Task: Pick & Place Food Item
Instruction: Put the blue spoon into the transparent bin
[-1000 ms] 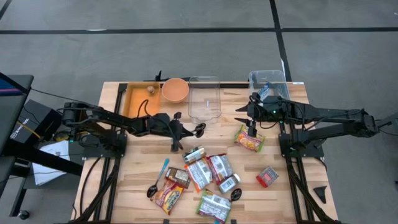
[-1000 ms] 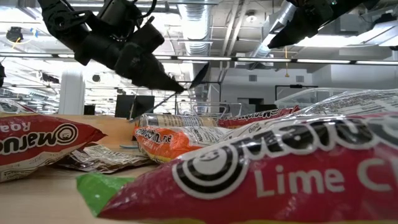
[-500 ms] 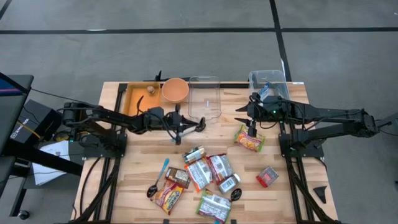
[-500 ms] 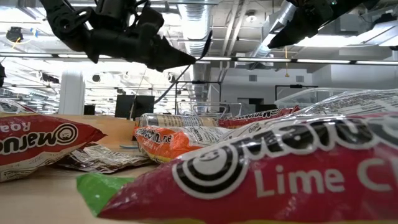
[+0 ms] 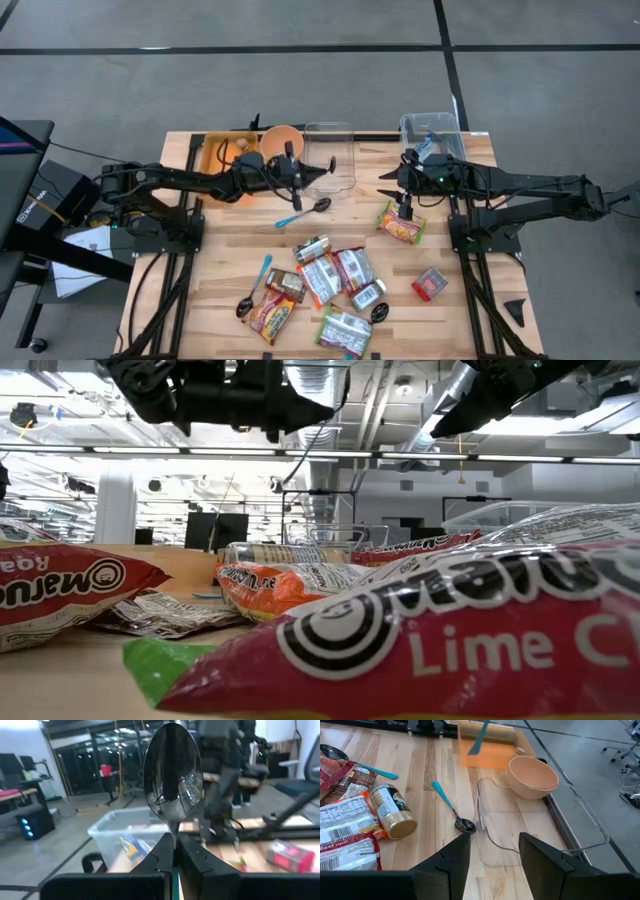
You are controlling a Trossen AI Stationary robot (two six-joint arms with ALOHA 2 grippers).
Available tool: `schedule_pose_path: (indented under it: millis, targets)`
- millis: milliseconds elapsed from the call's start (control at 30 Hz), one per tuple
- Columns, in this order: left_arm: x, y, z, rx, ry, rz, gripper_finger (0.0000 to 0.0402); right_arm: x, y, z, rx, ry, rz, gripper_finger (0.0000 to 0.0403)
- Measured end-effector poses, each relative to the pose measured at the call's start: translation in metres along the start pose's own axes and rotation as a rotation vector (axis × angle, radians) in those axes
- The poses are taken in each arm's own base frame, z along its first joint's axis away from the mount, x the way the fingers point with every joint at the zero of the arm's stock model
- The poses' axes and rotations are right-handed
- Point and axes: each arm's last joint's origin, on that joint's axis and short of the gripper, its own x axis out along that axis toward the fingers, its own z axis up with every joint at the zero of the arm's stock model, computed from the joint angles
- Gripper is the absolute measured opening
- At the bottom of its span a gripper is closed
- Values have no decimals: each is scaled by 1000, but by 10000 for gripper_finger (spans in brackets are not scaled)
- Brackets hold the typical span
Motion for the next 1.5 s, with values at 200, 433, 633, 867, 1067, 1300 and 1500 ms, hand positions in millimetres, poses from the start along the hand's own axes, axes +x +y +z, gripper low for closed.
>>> schedule_pose_path:
  millis: [200, 433, 633, 867, 1067, 1300, 1500]
  targets:
    - [13, 17, 3, -43, -26, 51, 1, 0, 0, 0, 0, 0, 0, 163]
    - [41, 32, -14, -136, -45, 96, 1, 0, 0, 0, 0, 1, -1, 163]
    - [68, 42, -40, -193, 9, 186, 1, 0, 0, 0, 0, 3, -1, 163]
    - [75, 52, -64, -248, 61, 357, 1, 0, 0, -1, -1, 5, 0, 163]
    - [75, 53, -67, -269, 80, 420, 1, 0, 0, -1, -1, 5, 0, 163]
    - [74, 51, -74, -280, 149, 450, 1, 0, 0, 0, -1, 3, -1, 163]
    - [73, 52, -75, -284, 168, 472, 1, 0, 0, 0, -1, 3, -1, 163]
